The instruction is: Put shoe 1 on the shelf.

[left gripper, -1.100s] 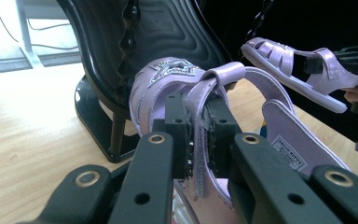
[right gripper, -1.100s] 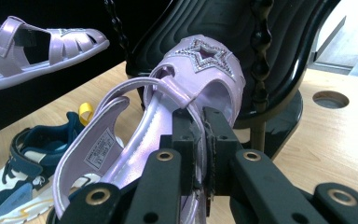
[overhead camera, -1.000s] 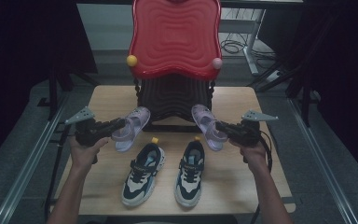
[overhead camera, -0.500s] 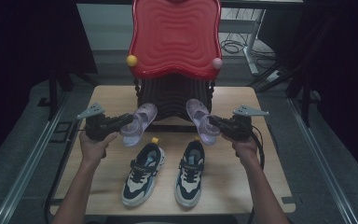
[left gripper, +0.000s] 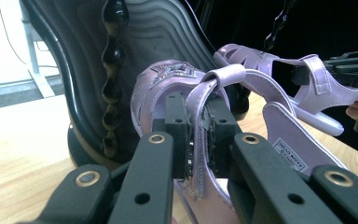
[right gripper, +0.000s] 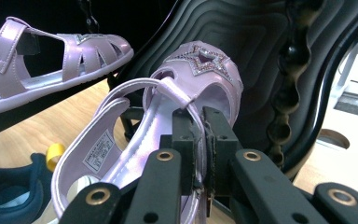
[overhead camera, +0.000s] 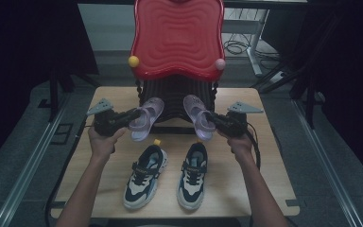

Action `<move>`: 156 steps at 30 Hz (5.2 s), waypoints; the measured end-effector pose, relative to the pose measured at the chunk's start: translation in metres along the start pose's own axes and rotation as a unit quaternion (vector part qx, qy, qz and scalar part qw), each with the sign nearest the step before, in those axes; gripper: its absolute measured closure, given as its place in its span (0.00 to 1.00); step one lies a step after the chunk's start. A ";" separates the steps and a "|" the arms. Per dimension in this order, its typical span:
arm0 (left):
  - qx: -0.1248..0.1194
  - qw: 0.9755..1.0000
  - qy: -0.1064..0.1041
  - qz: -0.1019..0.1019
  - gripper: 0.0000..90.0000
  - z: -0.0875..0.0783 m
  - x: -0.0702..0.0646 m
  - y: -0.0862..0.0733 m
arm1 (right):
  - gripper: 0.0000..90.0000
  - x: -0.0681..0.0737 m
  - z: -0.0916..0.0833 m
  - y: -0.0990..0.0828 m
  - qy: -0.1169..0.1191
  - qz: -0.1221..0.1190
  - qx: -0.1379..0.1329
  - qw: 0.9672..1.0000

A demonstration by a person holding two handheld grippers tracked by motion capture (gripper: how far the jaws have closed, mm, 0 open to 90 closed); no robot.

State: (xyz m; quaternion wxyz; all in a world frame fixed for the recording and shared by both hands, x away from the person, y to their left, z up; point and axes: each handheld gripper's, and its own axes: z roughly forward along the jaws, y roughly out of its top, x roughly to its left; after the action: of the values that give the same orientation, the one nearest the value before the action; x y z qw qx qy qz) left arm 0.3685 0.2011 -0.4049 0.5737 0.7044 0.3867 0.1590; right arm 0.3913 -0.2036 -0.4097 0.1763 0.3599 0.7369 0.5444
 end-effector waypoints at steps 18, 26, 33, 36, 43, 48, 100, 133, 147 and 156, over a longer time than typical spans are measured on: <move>-0.008 1.000 0.007 0.012 0.91 0.026 -0.002 0.010 | 0.94 0.005 0.023 0.009 -0.017 -0.006 -0.009 1.000; -0.020 1.000 0.018 0.010 0.91 0.034 -0.002 0.011 | 0.94 0.007 0.030 0.014 -0.026 -0.007 -0.019 0.999; -0.027 0.999 0.023 0.008 0.91 0.036 -0.001 0.012 | 0.94 0.007 0.033 0.015 -0.030 -0.006 -0.028 0.999; -0.027 0.999 0.029 0.010 0.91 0.038 -0.001 0.013 | 0.94 0.008 0.036 0.016 -0.033 -0.006 -0.029 0.999; -0.030 0.999 0.029 0.013 0.91 0.046 -0.003 0.014 | 0.94 0.009 0.040 0.020 -0.037 -0.009 -0.033 0.999; -0.032 0.999 0.033 0.019 0.91 0.053 -0.003 0.016 | 0.94 0.012 0.044 0.022 -0.046 -0.018 -0.038 0.998; -0.068 0.991 0.091 0.068 0.91 0.106 -0.002 0.023 | 0.94 0.014 0.082 0.028 -0.152 -0.066 -0.067 0.984; -0.068 0.986 0.115 0.096 0.90 0.118 -0.005 0.014 | 0.94 0.021 0.098 0.020 -0.169 -0.099 -0.058 0.979; -0.073 0.981 0.129 0.127 0.89 0.131 -0.006 0.003 | 0.94 0.021 0.112 0.013 -0.189 -0.127 -0.060 0.972; -0.058 0.984 0.120 0.119 0.82 0.129 -0.005 0.002 | 0.85 0.022 0.110 0.010 -0.177 -0.123 -0.048 0.975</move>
State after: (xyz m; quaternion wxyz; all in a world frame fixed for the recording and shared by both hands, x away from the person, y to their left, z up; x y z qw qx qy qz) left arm 0.4527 0.1090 -0.4394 0.5402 0.6867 0.3562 0.3313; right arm 0.4519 -0.1121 -0.4357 0.3869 0.3482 0.7058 0.4806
